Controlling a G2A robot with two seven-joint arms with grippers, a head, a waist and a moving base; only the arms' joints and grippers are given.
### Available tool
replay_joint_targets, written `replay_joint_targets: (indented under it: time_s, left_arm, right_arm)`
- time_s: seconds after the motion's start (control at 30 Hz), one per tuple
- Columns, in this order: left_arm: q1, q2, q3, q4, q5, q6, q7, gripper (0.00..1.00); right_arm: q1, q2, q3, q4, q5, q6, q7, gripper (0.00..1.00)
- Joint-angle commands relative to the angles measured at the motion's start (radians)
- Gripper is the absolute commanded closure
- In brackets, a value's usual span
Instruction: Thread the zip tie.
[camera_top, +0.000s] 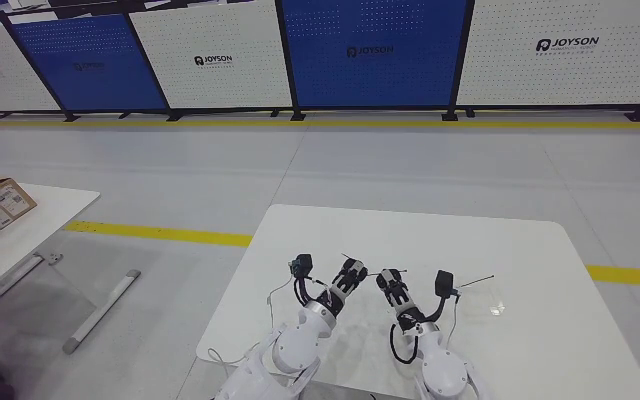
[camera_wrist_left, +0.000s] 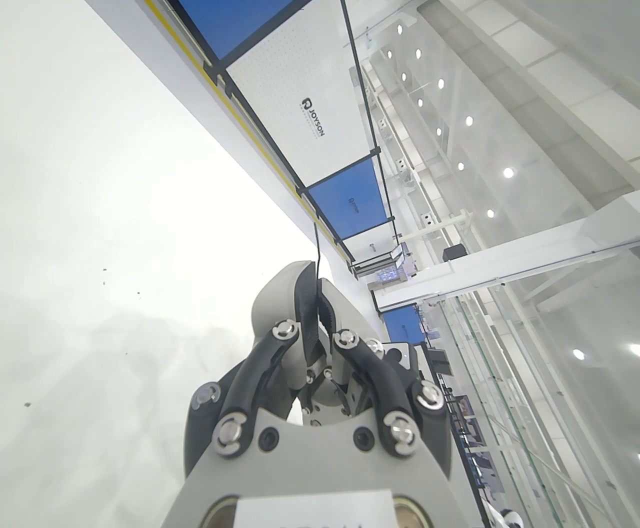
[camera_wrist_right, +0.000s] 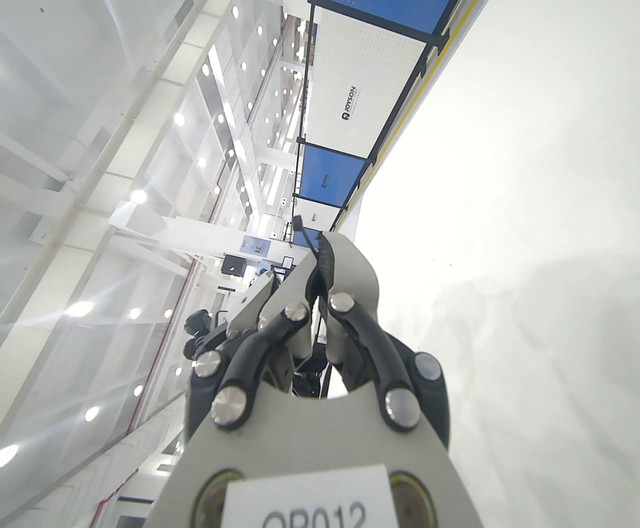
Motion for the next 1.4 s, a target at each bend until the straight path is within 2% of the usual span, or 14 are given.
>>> replay_joint_targets:
  time_s: [0.0,0.2,0.47,0.53,0.6,0.63,0.8,0.97,1.03,1.2,1.37]
  left_arm:
    - [0.001,0.000,-0.003,0.000,0.005,0.001,0.007,1.00]
    - [0.001,-0.001,-0.002,0.009,0.026,-0.002,0.033,1.00]
    - [-0.003,-0.005,0.006,0.015,0.026,-0.006,0.037,1.00]
    - [-0.003,-0.005,0.006,0.016,0.027,-0.006,0.037,0.91]
    - [-0.003,-0.005,0.006,0.019,0.031,-0.007,0.038,0.91]
    - [-0.003,-0.005,0.006,0.020,0.033,-0.008,0.037,0.88]
    - [0.002,-0.005,0.005,0.019,0.042,-0.012,0.032,0.88]
    - [0.010,-0.003,0.009,0.015,0.066,-0.015,0.021,0.94]
    - [0.013,0.000,0.018,0.017,0.109,-0.016,0.007,0.92]
    - [0.019,-0.001,0.023,0.010,0.111,-0.014,0.009,0.84]
    - [0.018,-0.002,0.022,0.009,0.112,-0.011,0.011,0.93]
  right_arm:
    - [0.002,0.000,0.000,0.003,0.002,-0.003,0.002,1.00]
    - [-0.007,0.001,0.002,-0.006,-0.004,-0.004,-0.014,1.00]
    - [-0.020,0.001,-0.002,-0.024,-0.022,0.000,-0.037,1.00]
    - [-0.022,0.001,-0.002,-0.027,-0.022,0.002,-0.041,1.00]
    - [-0.024,0.001,-0.002,-0.029,-0.023,0.007,-0.046,1.00]
    - [-0.024,0.001,-0.002,-0.029,-0.023,0.008,-0.047,1.00]
    - [-0.022,0.000,-0.005,-0.028,-0.022,0.013,-0.052,1.00]
    - [-0.019,-0.001,-0.008,-0.028,-0.023,0.019,-0.058,1.00]
    - [-0.018,-0.002,-0.009,-0.028,-0.024,0.021,-0.061,1.00]
    - [-0.018,-0.002,-0.011,-0.028,-0.026,0.025,-0.066,1.00]
    - [-0.020,-0.002,-0.011,-0.031,-0.031,0.029,-0.070,1.00]
